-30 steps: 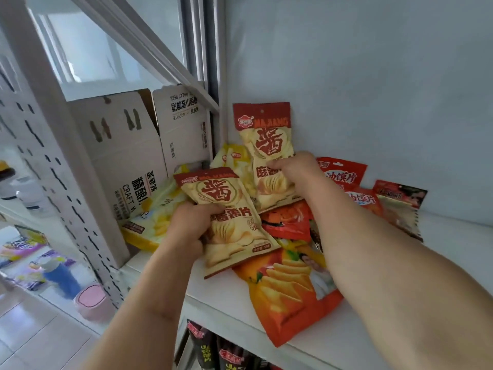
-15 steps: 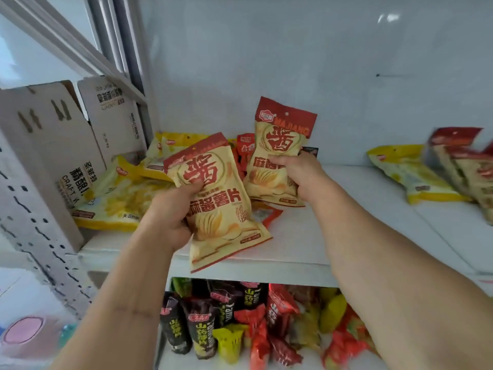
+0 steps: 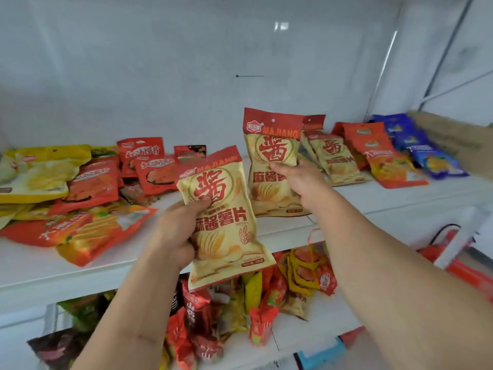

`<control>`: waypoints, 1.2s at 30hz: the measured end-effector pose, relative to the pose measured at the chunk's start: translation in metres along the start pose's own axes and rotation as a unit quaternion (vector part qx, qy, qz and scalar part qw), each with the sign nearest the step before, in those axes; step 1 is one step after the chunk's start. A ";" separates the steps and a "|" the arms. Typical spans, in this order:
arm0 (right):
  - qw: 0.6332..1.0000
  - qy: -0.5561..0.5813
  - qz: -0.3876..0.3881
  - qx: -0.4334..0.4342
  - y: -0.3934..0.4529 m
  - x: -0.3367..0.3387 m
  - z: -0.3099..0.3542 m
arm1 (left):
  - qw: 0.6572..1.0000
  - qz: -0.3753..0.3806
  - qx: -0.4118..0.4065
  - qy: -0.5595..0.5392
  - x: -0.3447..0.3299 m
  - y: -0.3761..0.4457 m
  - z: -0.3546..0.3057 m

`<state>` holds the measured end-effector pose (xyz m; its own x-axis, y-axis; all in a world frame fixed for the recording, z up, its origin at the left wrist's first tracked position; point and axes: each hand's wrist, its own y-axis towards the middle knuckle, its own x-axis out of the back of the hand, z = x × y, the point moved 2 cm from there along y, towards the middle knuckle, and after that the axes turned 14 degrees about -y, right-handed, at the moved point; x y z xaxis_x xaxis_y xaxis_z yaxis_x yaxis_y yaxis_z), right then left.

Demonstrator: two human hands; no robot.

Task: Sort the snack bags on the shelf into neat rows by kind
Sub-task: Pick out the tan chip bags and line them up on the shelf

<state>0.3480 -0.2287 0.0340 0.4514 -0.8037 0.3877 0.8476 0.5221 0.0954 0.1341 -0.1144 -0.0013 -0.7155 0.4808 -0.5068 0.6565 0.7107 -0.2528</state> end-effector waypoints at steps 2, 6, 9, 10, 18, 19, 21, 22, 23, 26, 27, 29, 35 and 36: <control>1.000 -0.006 -0.008 -0.002 0.005 0.037 -0.017 | 1.000 0.002 0.005 0.003 -0.032 0.000 0.020; 1.000 -0.020 -0.013 -0.020 0.022 0.105 -0.052 | 1.000 0.012 0.015 0.000 -0.097 -0.002 0.058; 0.999 -0.027 -0.019 -0.026 0.037 0.148 -0.076 | 1.000 0.011 0.017 -0.003 -0.137 -0.001 0.083; 0.999 -0.029 -0.020 -0.026 0.043 0.160 -0.084 | 1.000 0.008 0.018 -0.005 -0.148 0.000 0.089; 0.998 -0.035 -0.015 -0.040 0.087 0.221 -0.129 | 1.000 0.001 0.006 -0.003 -0.209 0.024 0.117; 0.998 -0.034 -0.019 -0.041 0.093 0.224 -0.131 | 1.000 0.003 0.004 -0.002 -0.214 0.029 0.118; 0.999 -0.034 -0.022 -0.036 0.106 0.227 -0.137 | 1.000 0.008 0.002 0.000 -0.223 0.040 0.119; 0.999 -0.037 -0.022 -0.030 0.111 0.228 -0.139 | 1.000 0.010 0.002 0.001 -0.226 0.044 0.119; 0.999 -0.044 -0.021 -0.025 0.115 0.228 -0.140 | 1.000 0.012 0.002 0.001 -0.230 0.048 0.119; 0.998 -0.057 -0.016 -0.021 0.133 0.227 -0.147 | 1.000 0.010 -0.004 0.002 -0.238 0.058 0.118; 0.998 -0.056 -0.012 -0.022 0.138 0.226 -0.149 | 1.000 0.007 -0.007 0.003 -0.241 0.060 0.117; 0.999 -0.050 -0.007 -0.017 0.149 0.224 -0.154 | 1.000 0.001 -0.011 0.002 -0.246 0.063 0.116; 0.999 -0.044 -0.003 0.004 0.183 0.213 -0.175 | 0.999 -0.043 -0.034 0.001 -0.263 0.068 0.122; 0.999 -0.052 -0.003 0.005 0.189 0.212 -0.178 | 0.998 -0.051 -0.037 0.000 -0.267 0.068 0.125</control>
<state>0.6539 -0.3510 -0.0292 0.4152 -0.7729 0.4798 0.8468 0.5211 0.1067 0.3995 -0.2580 0.0137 -0.7781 0.4028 -0.4819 0.5599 0.7926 -0.2414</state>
